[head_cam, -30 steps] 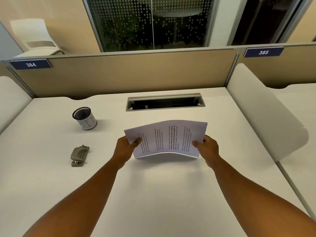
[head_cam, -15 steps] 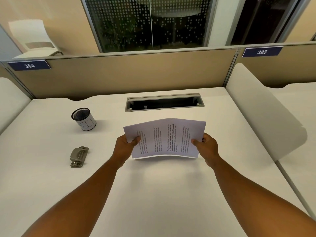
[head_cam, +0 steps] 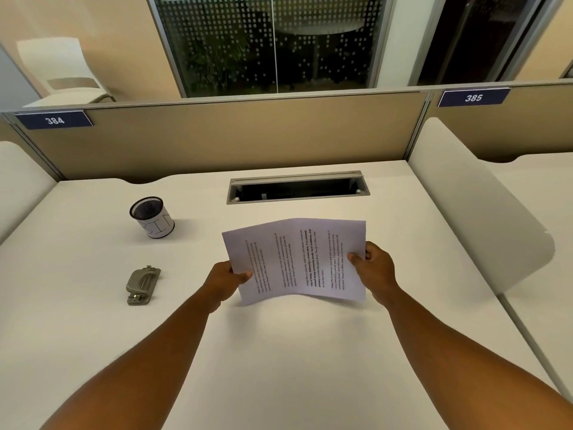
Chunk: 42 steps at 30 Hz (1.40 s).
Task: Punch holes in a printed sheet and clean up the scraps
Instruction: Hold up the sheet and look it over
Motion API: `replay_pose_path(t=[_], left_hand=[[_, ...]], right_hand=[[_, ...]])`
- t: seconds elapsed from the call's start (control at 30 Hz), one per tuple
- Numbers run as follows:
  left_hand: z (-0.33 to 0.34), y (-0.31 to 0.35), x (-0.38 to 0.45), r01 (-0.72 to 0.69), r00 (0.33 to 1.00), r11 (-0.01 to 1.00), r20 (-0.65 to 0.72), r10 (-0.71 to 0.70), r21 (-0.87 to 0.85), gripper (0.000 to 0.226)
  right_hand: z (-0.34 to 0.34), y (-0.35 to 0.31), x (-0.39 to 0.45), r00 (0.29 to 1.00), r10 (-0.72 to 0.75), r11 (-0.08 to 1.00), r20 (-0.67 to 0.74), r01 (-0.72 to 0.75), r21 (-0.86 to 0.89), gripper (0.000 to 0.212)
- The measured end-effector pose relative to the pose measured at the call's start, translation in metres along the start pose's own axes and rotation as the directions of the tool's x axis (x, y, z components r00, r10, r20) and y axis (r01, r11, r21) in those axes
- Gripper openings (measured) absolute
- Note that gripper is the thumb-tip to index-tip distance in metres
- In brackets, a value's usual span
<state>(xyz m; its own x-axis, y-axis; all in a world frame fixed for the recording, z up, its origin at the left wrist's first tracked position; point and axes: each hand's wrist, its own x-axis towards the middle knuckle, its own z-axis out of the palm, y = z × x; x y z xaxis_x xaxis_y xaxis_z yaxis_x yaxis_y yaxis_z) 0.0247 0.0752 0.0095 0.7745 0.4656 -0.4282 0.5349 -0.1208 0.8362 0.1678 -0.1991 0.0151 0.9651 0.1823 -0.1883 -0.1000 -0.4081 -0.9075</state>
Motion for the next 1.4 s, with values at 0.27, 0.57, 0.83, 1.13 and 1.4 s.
replay_pose_path(t=[0.27, 0.57, 0.83, 1.13, 1.4], left_hand=[[-0.003, 0.006, 0.003, -0.053, 0.994, 0.963, -0.107, 0.025, -0.264, 0.021], [0.003, 0.016, 0.000, -0.068, 0.992, 0.869, -0.128, 0.006, -0.489, 0.029], [0.026, 0.048, -0.001, -0.163, 0.986, 0.797, -0.117, 0.117, -0.582, 0.034], [0.046, 0.067, -0.007, -0.221, 0.975, 0.753, -0.146, 0.166, -0.620, 0.028], [0.052, 0.075, -0.013, -0.273, 0.961, 0.713, -0.155, 0.228, -0.646, 0.034]], right_hand=[[-0.007, -0.001, 0.003, 0.998, 0.046, 0.990, -0.040, -0.040, 0.136, 0.013], [-0.016, 0.001, 0.005, 0.987, 0.159, 0.874, 0.003, -0.142, 0.465, 0.018], [-0.008, -0.008, 0.000, 0.978, 0.188, 0.728, 0.087, -0.198, 0.656, 0.035], [0.001, -0.005, -0.003, 0.958, 0.133, 0.610, 0.255, -0.282, 0.740, 0.041], [0.009, -0.007, -0.010, 0.923, 0.043, 0.558, 0.381, -0.339, 0.758, 0.049]])
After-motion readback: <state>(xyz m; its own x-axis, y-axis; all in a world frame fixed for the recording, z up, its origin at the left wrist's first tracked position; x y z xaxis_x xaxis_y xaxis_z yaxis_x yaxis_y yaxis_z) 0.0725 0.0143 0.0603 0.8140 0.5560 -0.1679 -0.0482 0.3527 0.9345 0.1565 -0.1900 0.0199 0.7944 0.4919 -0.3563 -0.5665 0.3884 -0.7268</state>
